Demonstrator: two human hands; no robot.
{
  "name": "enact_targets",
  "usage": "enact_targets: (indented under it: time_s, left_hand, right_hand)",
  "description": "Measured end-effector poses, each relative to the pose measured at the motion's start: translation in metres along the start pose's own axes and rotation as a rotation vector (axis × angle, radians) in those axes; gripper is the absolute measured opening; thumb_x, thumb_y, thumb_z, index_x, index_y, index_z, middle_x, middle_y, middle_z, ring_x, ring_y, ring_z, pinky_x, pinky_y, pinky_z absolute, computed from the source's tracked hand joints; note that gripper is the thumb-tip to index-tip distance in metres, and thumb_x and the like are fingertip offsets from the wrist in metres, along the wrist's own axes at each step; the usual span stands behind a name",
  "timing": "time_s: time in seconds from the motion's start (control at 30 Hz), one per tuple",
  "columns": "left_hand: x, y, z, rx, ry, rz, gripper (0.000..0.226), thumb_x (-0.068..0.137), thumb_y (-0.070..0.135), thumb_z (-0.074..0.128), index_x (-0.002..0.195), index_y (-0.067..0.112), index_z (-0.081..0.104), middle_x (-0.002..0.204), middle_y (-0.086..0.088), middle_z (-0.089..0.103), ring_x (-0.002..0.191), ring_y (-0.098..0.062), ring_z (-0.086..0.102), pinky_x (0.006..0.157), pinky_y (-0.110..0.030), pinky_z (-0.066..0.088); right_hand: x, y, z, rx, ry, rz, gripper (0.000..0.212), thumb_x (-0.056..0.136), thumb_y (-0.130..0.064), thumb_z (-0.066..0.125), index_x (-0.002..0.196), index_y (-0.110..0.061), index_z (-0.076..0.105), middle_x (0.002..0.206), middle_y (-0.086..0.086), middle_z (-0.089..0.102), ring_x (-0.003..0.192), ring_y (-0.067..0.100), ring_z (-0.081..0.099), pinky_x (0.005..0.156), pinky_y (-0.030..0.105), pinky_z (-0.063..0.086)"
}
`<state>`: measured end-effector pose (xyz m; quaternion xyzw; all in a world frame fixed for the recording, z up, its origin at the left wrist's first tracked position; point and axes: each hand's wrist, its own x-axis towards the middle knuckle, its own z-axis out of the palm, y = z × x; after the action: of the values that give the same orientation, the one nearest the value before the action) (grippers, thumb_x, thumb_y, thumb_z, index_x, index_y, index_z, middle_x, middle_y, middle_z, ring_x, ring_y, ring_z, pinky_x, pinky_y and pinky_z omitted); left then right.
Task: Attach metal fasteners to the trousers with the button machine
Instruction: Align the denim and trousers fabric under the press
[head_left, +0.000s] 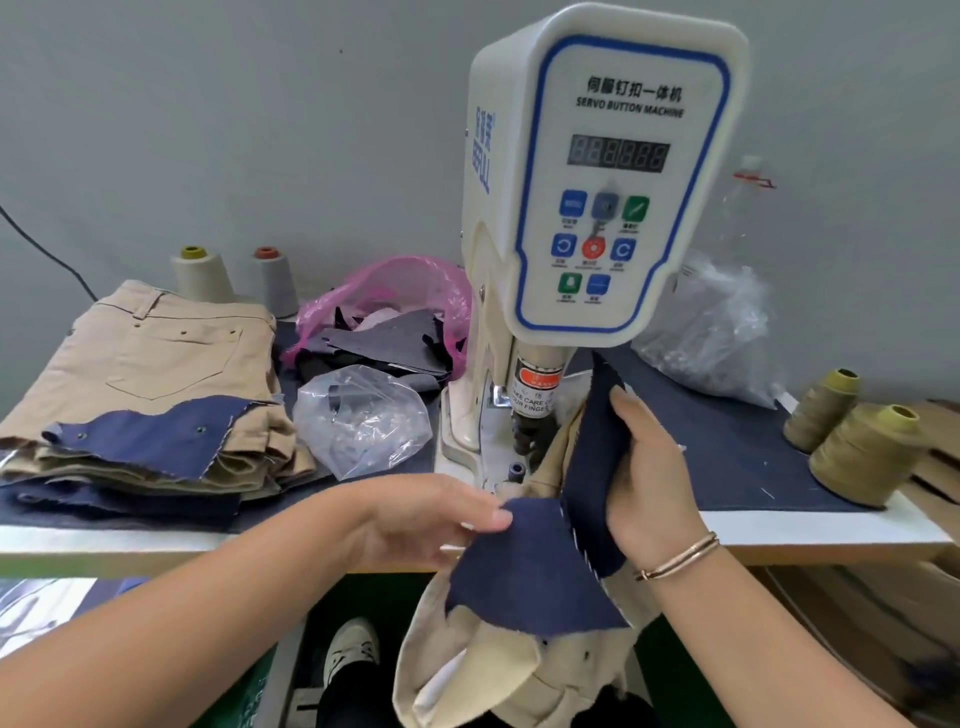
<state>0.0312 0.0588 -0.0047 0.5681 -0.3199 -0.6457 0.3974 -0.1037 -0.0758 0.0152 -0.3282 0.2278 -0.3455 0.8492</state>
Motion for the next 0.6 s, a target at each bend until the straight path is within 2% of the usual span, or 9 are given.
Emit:
enact_targets:
  time_s: [0.1,0.17,0.27,0.3,0.37,0.43,0.47,0.53,0.6]
  left_hand:
    - [0.003,0.007,-0.001,-0.13,0.203,0.051,0.009,0.093,0.017,0.055,0.095,0.016,0.064,0.095,0.0,0.064,0.086,-0.013,0.058,0.079,-0.028,0.045]
    - [0.003,0.012,0.0,-0.105,0.195,0.047,0.01,0.093,0.018,0.055,0.092,0.016,0.064,0.093,0.0,0.065,0.084,-0.013,0.059,0.076,-0.027,0.046]
    - [0.002,0.017,-0.001,-0.016,0.212,0.096,0.011,0.092,0.017,0.057,0.086,0.012,0.064,0.089,-0.008,0.062,0.077,-0.017,0.056,0.071,-0.027,0.042]
    - [0.0,0.019,-0.003,0.018,0.243,0.122,0.011,0.091,0.017,0.058,0.088,0.009,0.065,0.091,-0.012,0.06,0.079,-0.02,0.054,0.071,-0.027,0.041]
    - [-0.005,0.025,-0.01,0.072,0.279,0.17,0.017,0.09,0.016,0.06,0.095,0.001,0.066,0.094,-0.018,0.059,0.084,-0.025,0.052,0.073,-0.029,0.041]
    - [-0.01,0.031,-0.016,0.122,0.268,0.187,0.022,0.09,0.017,0.062,0.098,-0.003,0.068,0.099,-0.017,0.067,0.088,-0.027,0.059,0.08,-0.031,0.046]
    - [-0.012,0.034,-0.016,0.16,0.245,0.189,0.021,0.089,0.017,0.063,0.097,0.0,0.071,0.101,-0.015,0.07,0.09,-0.024,0.064,0.083,-0.031,0.05]
    - [-0.011,0.039,-0.009,0.25,0.183,0.191,0.013,0.089,0.015,0.064,0.089,0.011,0.076,0.096,-0.008,0.073,0.089,-0.015,0.068,0.08,-0.024,0.051]
    - [-0.009,0.044,-0.001,0.307,0.14,0.204,0.013,0.088,0.011,0.065,0.084,0.014,0.077,0.091,-0.002,0.074,0.088,-0.01,0.068,0.078,-0.019,0.049]
  right_hand:
    - [0.002,-0.006,-0.01,-0.026,-0.036,-0.015,0.028,0.09,-0.026,0.055,0.112,-0.01,0.06,0.1,0.017,0.06,0.091,0.03,0.059,0.086,0.041,0.047]
    - [0.004,-0.007,-0.017,-0.043,-0.029,-0.032,0.03,0.09,-0.026,0.057,0.114,-0.011,0.064,0.104,0.012,0.067,0.098,0.027,0.063,0.087,0.037,0.052]
    - [0.008,-0.012,-0.026,-0.124,0.033,-0.011,0.037,0.088,-0.026,0.059,0.117,-0.004,0.064,0.113,0.015,0.066,0.107,0.031,0.062,0.097,0.042,0.048]
    - [0.009,-0.017,-0.029,-0.24,0.077,-0.026,0.03,0.088,-0.025,0.059,0.109,-0.005,0.067,0.108,0.014,0.068,0.103,0.031,0.063,0.092,0.041,0.05]
    - [0.011,-0.026,-0.038,-0.68,0.173,-0.147,0.01,0.091,-0.022,0.058,0.091,-0.015,0.065,0.096,0.007,0.068,0.089,0.023,0.063,0.073,0.03,0.049]
    - [0.009,-0.03,-0.048,-1.046,0.22,-0.365,0.008,0.092,-0.015,0.057,0.095,-0.022,0.059,0.099,0.0,0.064,0.087,0.012,0.059,0.07,0.021,0.044]
    - [0.005,-0.029,-0.047,-1.102,0.178,-0.504,0.012,0.091,-0.013,0.057,0.096,-0.025,0.057,0.099,-0.005,0.062,0.09,0.008,0.057,0.073,0.019,0.044]
    - [-0.006,-0.024,-0.039,-1.102,-0.049,-0.701,0.016,0.09,-0.016,0.059,0.095,-0.031,0.057,0.099,-0.012,0.061,0.094,0.001,0.057,0.08,0.014,0.043]
    - [-0.016,-0.016,-0.025,-1.1,-0.418,-0.567,0.023,0.087,-0.022,0.056,0.108,-0.033,0.055,0.108,-0.016,0.062,0.106,-0.003,0.056,0.089,0.01,0.04]
